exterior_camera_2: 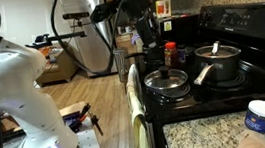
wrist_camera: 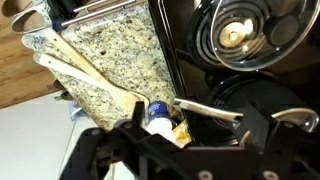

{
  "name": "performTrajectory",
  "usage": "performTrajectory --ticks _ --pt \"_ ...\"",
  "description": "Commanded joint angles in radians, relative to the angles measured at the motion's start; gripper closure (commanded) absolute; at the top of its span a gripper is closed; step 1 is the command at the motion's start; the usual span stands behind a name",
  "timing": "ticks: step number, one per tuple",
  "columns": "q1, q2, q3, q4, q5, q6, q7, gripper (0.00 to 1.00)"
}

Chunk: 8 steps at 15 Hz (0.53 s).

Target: Uncover the pot on the left, put the lid on the stove, and then put the wooden spoon inside the pot

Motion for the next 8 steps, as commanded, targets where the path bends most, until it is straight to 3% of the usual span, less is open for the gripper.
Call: performTrajectory --ticks 1,4,8 --pt "-0.016 0.123 -0.063 0.260 0.038 -0.162 -0.082 0.00" --pt "-0.026 0.219 -0.128 0.429 0.026 -0.231 -0.106 0.00" --pt "-0.014 0.322 -0.197 0.571 0.019 -0.401 -0.212 0.00"
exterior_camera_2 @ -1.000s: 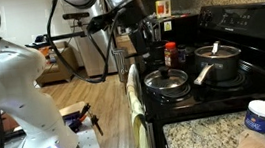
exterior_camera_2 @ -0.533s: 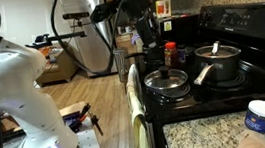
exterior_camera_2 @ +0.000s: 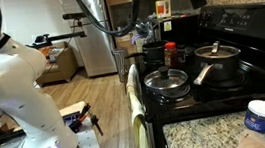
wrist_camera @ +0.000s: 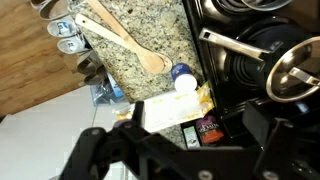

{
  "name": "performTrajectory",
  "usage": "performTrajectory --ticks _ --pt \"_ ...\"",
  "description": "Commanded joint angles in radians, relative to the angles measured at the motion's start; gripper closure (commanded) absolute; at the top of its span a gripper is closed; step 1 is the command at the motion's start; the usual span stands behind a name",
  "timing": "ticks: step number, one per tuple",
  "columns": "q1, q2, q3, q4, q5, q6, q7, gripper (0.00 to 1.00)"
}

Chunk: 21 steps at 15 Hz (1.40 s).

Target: Uncover the pot on the left, put the lid on the stove, and then put the wooden spoon inside the pot

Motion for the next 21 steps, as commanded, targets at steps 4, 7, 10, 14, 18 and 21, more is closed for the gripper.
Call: performTrajectory --ticks 4,7,10,14,18,21 --pt "-0.004 0.167 -0.054 0.199 -0.006 -0.233 -0.104 0.00" --pt "-0.003 0.152 -0.058 0.172 -0.001 -0.201 -0.073 0.00" --pt "-0.003 0.167 -0.061 0.186 -0.001 -0.201 -0.059 0.00" --pt "0.013 0.191 -0.092 0.156 0.049 -0.200 -0.197 0.00" --pt "0.021 0.260 -0.133 0.087 0.105 -0.142 -0.377 0.00" --pt "0.017 0.332 -0.148 0.053 0.120 -0.110 -0.505 0.00"
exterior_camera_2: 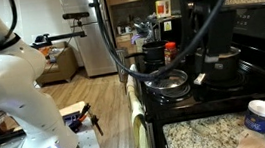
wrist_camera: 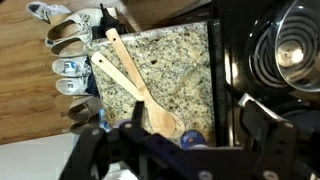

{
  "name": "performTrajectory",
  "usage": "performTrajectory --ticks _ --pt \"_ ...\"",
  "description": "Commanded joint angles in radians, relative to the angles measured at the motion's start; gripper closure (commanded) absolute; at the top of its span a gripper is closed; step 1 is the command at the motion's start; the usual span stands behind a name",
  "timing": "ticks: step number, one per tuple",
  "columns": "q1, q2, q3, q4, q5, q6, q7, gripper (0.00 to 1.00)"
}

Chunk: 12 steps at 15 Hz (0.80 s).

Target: Uncover the pot on the left, put the lid on the stove, and then put the wooden spoon inside the pot

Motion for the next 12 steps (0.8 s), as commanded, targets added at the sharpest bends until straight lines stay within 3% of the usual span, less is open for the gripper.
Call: performTrajectory --ticks 1,5,8,12 --pt "0.001 0.094 -0.020 -0.029 0.044 0.052 -0.168 0.00" --pt "-0.009 0.252 -0.014 -0.055 0.126 0.120 -0.364 0.00" --pt "-0.029 0.352 0.009 -0.029 0.139 0.150 -0.401 0.00" --pt "-0.068 0.445 0.035 -0.026 0.189 0.328 -0.376 0.00"
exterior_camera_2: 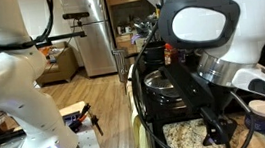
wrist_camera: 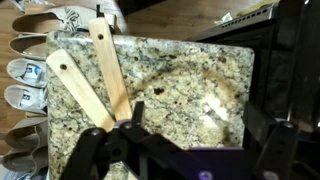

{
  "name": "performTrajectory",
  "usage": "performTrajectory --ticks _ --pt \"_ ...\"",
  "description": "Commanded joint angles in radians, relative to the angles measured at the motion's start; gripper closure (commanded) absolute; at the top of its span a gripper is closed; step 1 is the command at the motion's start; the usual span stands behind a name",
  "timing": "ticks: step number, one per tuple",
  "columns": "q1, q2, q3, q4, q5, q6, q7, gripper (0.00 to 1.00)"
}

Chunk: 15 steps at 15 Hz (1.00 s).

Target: Uncover the pot on the left, put the lid on the stove, and then put the wooden spoon inside the pot

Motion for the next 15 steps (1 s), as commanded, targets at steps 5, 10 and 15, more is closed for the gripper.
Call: performTrajectory --ticks 5,10,15 --pt "-0.101 0.120 0.065 0.039 0.070 0.203 -0.023 0.00" --pt "-0.137 0.163 0.107 0.052 0.084 0.238 -0.038 0.00" --pt "-0.157 0.191 0.124 0.056 0.066 0.278 -0.040 0.00"
